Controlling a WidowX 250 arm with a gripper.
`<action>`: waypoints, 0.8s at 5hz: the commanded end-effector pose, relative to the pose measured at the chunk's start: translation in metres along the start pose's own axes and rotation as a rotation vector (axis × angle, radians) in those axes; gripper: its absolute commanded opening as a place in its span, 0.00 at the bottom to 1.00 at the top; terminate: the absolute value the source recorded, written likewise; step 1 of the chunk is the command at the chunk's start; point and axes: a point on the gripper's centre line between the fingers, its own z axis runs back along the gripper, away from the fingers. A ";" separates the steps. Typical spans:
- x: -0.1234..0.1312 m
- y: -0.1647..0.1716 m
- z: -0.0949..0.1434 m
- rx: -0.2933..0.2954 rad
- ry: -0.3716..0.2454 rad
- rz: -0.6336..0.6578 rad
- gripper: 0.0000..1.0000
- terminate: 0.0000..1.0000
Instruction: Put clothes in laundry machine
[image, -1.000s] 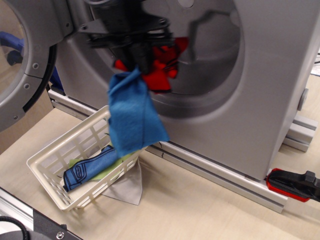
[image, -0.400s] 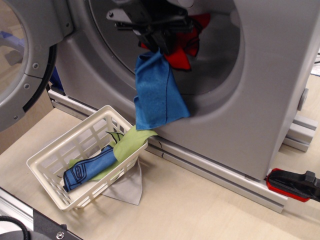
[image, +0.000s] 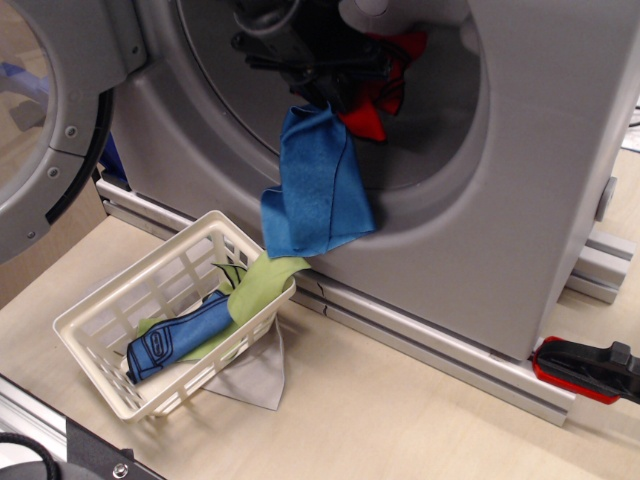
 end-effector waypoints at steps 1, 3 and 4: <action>-0.002 0.004 0.014 0.006 0.013 -0.029 1.00 0.00; -0.027 0.004 0.054 -0.037 0.019 -0.069 1.00 0.00; -0.034 0.000 0.070 -0.071 0.042 -0.083 1.00 0.00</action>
